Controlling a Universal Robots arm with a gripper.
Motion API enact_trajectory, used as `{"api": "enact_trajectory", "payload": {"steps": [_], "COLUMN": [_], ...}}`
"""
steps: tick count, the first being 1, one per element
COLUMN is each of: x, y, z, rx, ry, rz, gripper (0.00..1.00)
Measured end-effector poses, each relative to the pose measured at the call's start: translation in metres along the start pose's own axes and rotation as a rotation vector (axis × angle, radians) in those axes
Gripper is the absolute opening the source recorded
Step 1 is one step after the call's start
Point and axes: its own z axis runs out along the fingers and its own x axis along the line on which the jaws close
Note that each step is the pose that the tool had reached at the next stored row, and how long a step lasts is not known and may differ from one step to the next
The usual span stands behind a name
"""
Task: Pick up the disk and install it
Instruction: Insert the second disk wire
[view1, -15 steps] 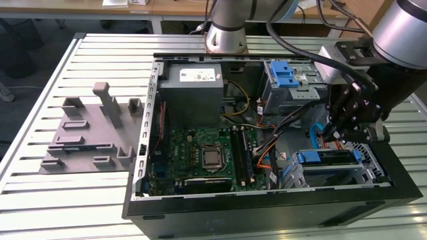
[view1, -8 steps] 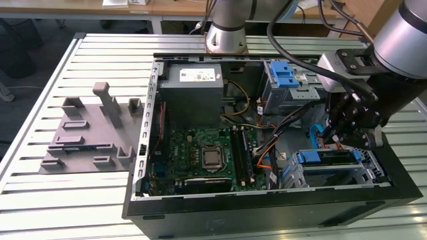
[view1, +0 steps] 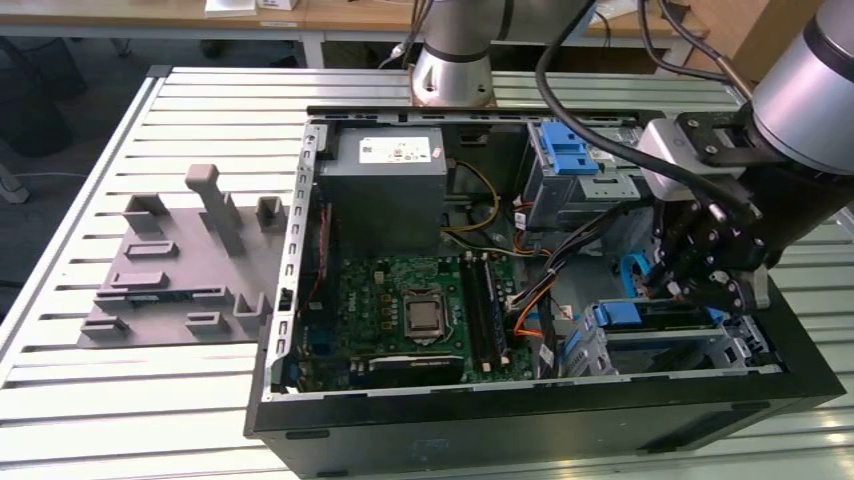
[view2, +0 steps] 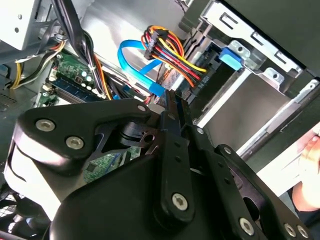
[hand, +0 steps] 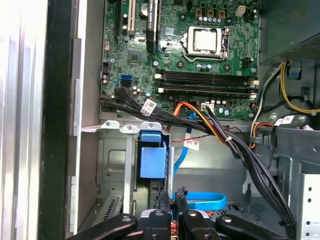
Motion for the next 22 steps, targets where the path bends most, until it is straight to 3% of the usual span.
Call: {"api": "enact_trajectory", "payload": {"steps": [4,22], "x": [0.004,0.0095], "y": [0.0,-0.0031], "z": [0.0003,0.0017], "rx": [0.0002,0.0004], "ry": [-0.0001,-0.0001], "rz": [0.004,0.006], "gripper": [0.16,0.16]}}
